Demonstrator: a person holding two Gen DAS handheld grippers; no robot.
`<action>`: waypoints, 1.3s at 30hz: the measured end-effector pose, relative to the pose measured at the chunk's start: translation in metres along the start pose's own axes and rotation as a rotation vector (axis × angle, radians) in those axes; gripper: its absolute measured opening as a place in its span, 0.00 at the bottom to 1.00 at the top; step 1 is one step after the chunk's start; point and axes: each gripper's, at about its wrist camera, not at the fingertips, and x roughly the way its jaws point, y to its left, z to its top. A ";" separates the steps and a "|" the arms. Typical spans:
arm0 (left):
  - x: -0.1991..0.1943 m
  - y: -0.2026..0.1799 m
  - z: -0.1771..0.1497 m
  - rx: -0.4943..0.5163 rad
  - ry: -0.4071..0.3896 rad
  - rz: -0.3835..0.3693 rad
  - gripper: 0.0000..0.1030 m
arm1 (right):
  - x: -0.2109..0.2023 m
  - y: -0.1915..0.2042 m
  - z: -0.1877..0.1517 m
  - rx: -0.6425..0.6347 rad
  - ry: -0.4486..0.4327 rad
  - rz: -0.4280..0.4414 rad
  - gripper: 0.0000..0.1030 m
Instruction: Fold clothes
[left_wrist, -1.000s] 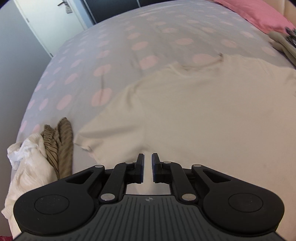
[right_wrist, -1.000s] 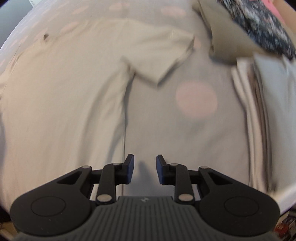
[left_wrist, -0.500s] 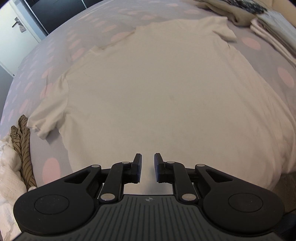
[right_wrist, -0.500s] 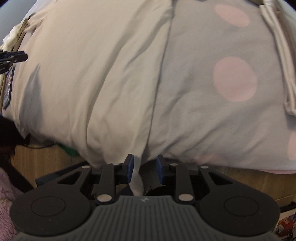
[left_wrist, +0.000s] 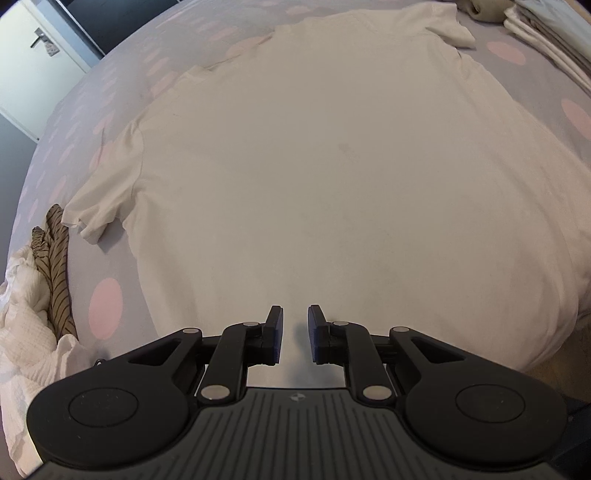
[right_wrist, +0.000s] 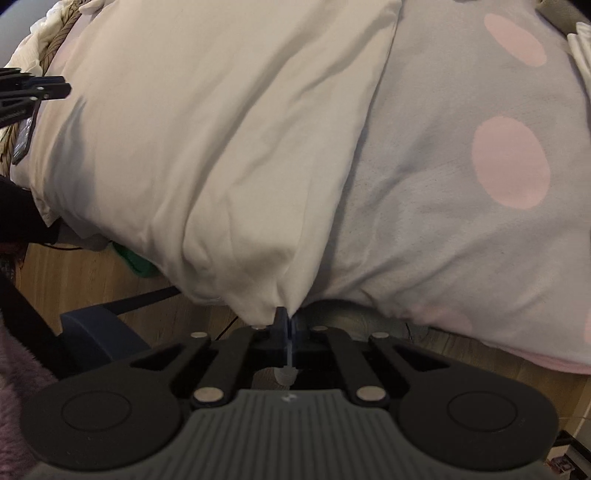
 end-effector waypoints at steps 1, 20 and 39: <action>0.002 -0.002 -0.001 0.010 0.010 0.001 0.12 | -0.001 -0.001 0.000 0.008 0.012 -0.009 0.02; -0.016 0.045 -0.042 -0.055 0.070 -0.285 0.12 | -0.055 0.002 0.058 0.055 -0.149 -0.186 0.16; 0.044 0.049 -0.161 -0.156 0.367 -0.198 0.17 | -0.023 0.101 0.096 -0.258 -0.189 -0.128 0.21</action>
